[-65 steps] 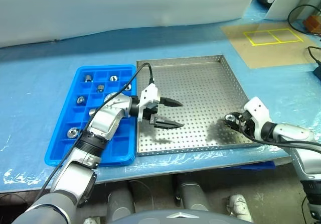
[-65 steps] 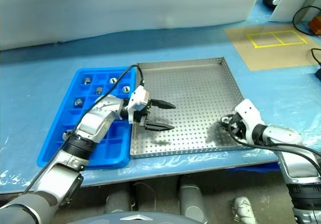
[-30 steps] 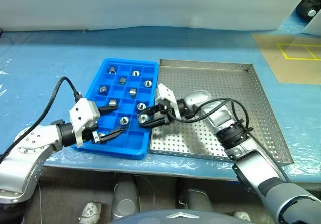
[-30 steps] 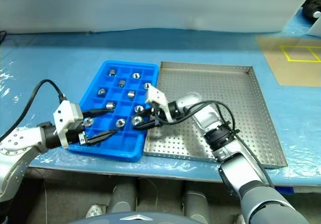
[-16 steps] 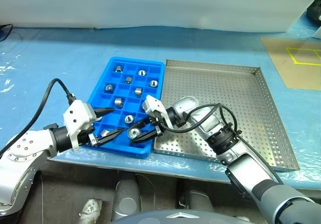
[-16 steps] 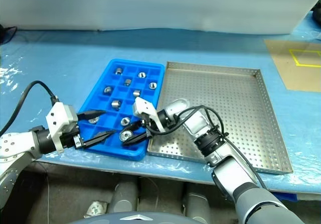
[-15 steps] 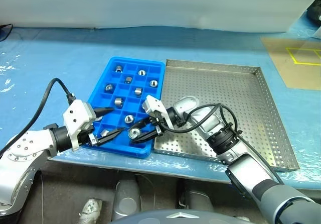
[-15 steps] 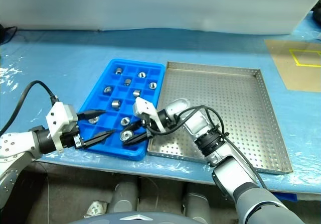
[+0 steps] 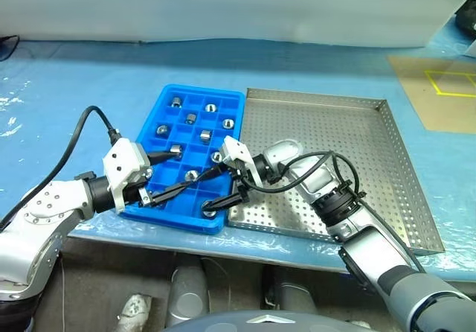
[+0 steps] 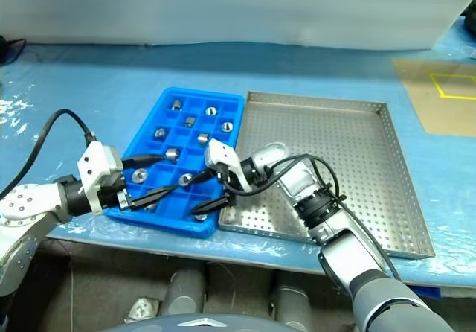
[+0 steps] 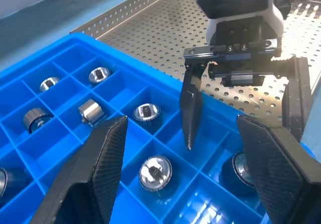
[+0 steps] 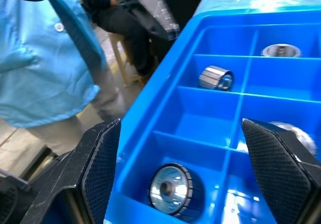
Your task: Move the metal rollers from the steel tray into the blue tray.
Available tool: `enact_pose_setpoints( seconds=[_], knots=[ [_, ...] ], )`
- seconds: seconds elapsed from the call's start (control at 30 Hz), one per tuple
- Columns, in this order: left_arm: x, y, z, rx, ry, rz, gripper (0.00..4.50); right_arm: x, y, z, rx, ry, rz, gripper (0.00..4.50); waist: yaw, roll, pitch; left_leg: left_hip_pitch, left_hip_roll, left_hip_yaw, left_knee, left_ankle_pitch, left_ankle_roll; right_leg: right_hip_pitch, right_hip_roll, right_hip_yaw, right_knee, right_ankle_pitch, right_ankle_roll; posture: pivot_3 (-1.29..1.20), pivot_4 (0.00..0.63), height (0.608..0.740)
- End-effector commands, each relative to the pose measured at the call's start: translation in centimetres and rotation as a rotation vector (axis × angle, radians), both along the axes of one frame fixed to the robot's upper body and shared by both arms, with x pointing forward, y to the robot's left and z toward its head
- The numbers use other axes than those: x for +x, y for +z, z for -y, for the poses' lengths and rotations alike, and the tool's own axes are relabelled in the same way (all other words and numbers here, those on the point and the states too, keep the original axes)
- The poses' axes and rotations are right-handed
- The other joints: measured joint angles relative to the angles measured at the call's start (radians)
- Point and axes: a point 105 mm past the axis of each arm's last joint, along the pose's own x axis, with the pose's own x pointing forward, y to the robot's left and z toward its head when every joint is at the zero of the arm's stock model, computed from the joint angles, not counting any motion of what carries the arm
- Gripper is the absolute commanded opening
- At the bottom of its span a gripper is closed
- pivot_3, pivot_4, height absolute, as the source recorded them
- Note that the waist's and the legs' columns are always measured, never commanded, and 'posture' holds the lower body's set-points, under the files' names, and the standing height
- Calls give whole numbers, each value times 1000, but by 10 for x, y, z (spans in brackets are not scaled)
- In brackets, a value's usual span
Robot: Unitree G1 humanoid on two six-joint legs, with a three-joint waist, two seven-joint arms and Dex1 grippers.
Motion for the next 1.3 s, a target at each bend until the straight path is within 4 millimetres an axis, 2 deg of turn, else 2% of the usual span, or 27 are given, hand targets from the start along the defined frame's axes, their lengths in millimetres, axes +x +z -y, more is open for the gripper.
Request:
enact_pose_setpoints(
  seconds=[0.03, 0.13, 0.37, 0.53, 0.67, 0.9, 1.3],
  knots=[
    [3, 4, 4, 7, -32, 34, 3664, 7, 20, 5, 49, -20, 46, 3934, -1, 0, 0, 0, 0, 0, 0, 0, 0, 0, 0, 0, 0, 0, 0, 252, 150, 740],
    [11, 5, 8, 3, -63, 43, 3664, 17, 28, 20, 54, -94, 78, 3934, -2, 0, 0, 0, 0, 0, 0, 0, -1, 0, 0, 0, 0, 0, 0, 193, 150, 740],
    [39, 6, 30, -15, -189, 71, 3664, 53, 47, 82, 67, -425, 162, 3934, -24, 0, 0, 1, -1, 0, 5, 1, -1, 1, 0, 2, 4, 0, -1, 16, 150, 740],
    [58, 8, 49, -28, -283, 85, 3664, 58, 53, 126, 84, -643, 194, 3934, -60, -1, 0, 3, -1, 1, 5, 3, -5, 1, 1, 5, 7, 0, -1, -76, 150, 740],
    [69, 7, 64, -42, -339, 92, 3664, 52, 50, 147, 84, -761, 200, 3934, -95, 0, 0, 4, -1, 2, 5, 4, -6, 0, 2, 6, 7, 0, -1, -155, 150, 740],
    [77, 5, 74, -47, -390, 92, 3664, 43, 50, 154, 88, -828, 217, 3934, -139, -1, 0, 5, -1, 3, 5, 3, -5, 0, 2, 7, 7, 1, -1, -201, 150, 740],
    [76, -2, 65, -40, -354, 89, 3664, 52, 54, 156, 91, -856, 235, 3934, -135, 0, 0, 5, -1, 4, 5, 1, -1, 1, 2, 7, 7, 1, -1, -153, 150, 740]
  ],
)
